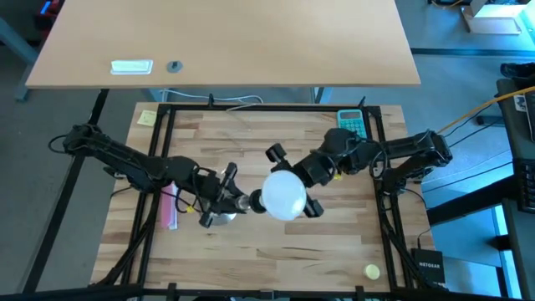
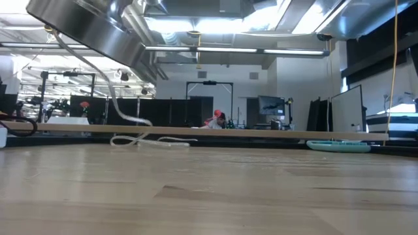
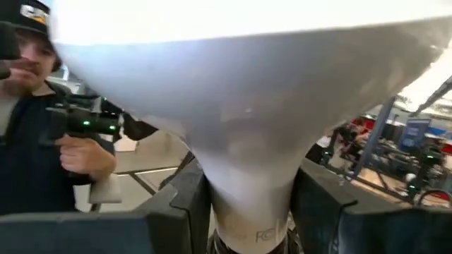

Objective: Screw lightbulb
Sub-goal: Remove the white lightbulb from the silver lamp

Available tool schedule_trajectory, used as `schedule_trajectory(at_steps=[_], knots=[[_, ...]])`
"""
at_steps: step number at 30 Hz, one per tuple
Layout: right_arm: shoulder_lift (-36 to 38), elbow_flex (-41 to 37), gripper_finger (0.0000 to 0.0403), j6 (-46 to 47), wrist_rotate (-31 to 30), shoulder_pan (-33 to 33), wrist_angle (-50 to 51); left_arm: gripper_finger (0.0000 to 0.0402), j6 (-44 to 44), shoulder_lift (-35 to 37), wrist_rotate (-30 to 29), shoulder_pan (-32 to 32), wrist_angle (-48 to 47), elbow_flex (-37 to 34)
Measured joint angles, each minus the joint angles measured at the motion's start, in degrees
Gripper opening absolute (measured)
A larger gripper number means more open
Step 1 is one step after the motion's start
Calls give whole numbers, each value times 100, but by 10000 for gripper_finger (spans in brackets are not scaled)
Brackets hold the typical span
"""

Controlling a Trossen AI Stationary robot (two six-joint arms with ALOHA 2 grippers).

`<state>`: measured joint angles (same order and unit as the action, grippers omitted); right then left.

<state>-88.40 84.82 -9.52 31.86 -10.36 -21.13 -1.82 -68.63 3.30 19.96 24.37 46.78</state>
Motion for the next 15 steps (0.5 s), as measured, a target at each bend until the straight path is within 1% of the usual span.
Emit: schedule_trajectory(at_steps=[3,7,8,9,12,13,15], knots=[[0,-3,148,-51,-236,-24,35,128,32,-23,60,-72,14,0],[15,-3,148,73,-1003,-62,64,128,-3,-16,-235,-85,18,0],[15,-3,156,80,-1172,-69,76,128,-3,-12,-328,-82,12,0],[19,-3,175,88,-1351,-69,96,128,-7,-12,-428,-80,11,0],[115,0,264,92,-1907,-57,361,128,-76,-6,-940,-69,25,0],[170,0,293,92,-2115,-51,538,128,-91,1,-1215,-47,25,0],[349,-2,344,164,-2779,-49,1071,127,-190,5,-1900,25,55,0]])
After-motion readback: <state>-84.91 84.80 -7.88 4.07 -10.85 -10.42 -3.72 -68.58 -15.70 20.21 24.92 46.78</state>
